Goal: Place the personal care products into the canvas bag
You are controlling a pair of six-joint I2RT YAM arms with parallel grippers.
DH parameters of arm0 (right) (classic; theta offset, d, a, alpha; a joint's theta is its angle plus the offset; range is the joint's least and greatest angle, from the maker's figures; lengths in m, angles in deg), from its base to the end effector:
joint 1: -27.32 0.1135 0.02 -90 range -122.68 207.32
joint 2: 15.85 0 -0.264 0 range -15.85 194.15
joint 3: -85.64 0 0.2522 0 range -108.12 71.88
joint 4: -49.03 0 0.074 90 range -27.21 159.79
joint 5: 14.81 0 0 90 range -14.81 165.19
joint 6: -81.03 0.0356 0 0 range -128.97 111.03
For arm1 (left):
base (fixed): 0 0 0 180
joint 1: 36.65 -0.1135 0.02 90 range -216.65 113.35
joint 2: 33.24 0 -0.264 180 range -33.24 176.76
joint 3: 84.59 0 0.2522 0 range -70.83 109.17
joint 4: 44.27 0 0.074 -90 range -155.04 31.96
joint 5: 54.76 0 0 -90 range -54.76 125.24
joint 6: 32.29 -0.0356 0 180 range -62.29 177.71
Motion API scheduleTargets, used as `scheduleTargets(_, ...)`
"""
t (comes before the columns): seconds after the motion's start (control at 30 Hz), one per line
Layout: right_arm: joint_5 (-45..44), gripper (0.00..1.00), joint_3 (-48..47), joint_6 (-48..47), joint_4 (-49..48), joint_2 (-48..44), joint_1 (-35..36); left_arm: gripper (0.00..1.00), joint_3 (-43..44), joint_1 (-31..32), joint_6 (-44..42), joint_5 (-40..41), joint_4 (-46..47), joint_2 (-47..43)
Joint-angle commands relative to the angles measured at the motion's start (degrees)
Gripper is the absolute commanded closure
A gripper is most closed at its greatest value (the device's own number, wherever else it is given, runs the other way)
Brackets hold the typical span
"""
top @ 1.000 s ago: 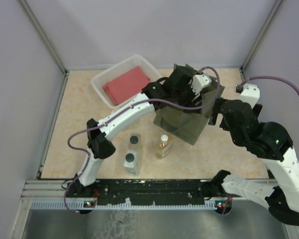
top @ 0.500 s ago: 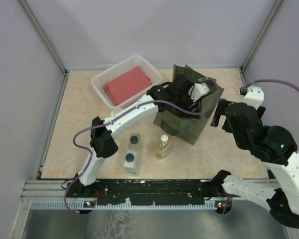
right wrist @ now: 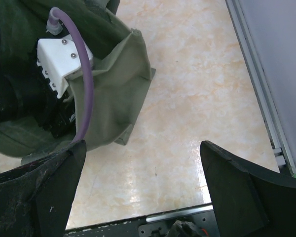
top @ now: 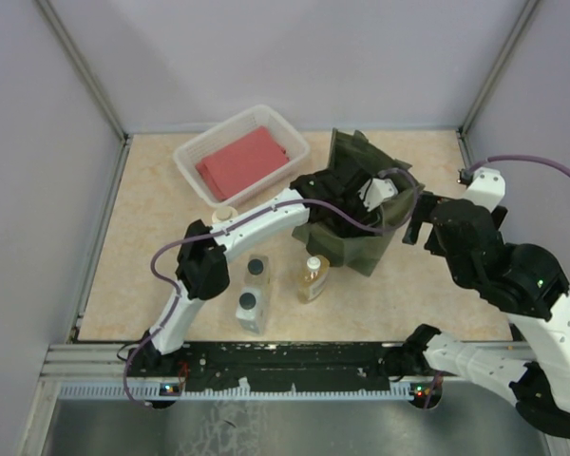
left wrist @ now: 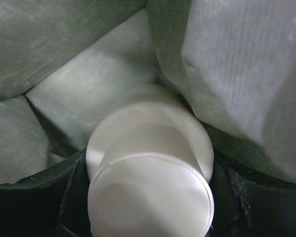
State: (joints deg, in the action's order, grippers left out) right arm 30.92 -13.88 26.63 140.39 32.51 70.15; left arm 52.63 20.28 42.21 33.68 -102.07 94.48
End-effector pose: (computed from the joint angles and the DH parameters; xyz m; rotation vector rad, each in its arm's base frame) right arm 0.0746 0.0353 0.4430 0.2528 2.0359 -0.0437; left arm 0.2737 -0.4222 0.2821 1.4553 1.9659 -0.3607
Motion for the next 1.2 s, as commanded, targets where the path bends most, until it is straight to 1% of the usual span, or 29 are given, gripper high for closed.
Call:
scheduleTargets(0.0, -0.61, 0.01, 1.06, 1.47, -0.7, -0.63, -0.22, 1.0, -3.65, 0.88, -1.19, -1.64, 1.13, -1.82)
scheduleTargets(0.43, -0.11, 0.01, 2.39, 1.72, -1.23, -0.91, -0.16, 0.99, -5.03, 1.52, -0.59, -4.33, -0.02, -0.08)
scheduleTargets(0.47, -0.04, 0.01, 2.35, 1.61, -1.23, -0.9, -0.21, 0.94, -4.99, 1.52, -0.5, -4.26, -0.01, -0.22)
scheduleTargets(0.5, -0.03, 0.01, 2.37, 1.66, -1.23, -0.9, -0.19, 0.85, -4.96, 1.52, -0.48, -4.05, 0.07, -0.38)
scheduleTargets(0.57, 0.05, 0.01, 2.49, 1.58, -1.31, -0.9, -0.22, 0.64, -5.07, 1.52, -0.43, -3.56, 0.12, -0.59)
scheduleTargets(0.67, 0.14, 0.01, 2.56, 1.58, -1.36, -0.9, -0.19, 0.37, -5.22, 1.52, -0.02, -2.36, 0.17, -1.29)
scheduleTargets(0.73, 0.28, 0.01, 2.66, 1.57, -1.4, -0.9, -0.24, 0.25, -5.29, 1.54, 0.29, -1.33, 0.41, -2.0)
scheduleTargets(0.77, 0.31, 0.01, 2.73, 1.44, -1.45, -0.92, -0.21, 0.12, -5.25, 1.52, 0.3, -1.0, 0.43, -2.35)
scheduleTargets(0.8, 0.32, 0.01, 2.72, 1.38, -1.48, -0.9, -0.22, 0.02, -4.98, 1.5, 0.39, -0.65, 0.37, -2.77)
scheduleTargets(0.87, 0.37, 0.01, 2.55, 1.29, -1.7, -0.77, -0.2, 0.0, -4.31, 1.44, 0.5, -0.15, 0.06, -3.71)
scheduleTargets(1.17, -1.14, 0.01, 1.33, -1.33, -5.19, 1.05, -0.25, 0.0, 0.9, 1.05, 2.4, 1.89, -0.09, -10.5)
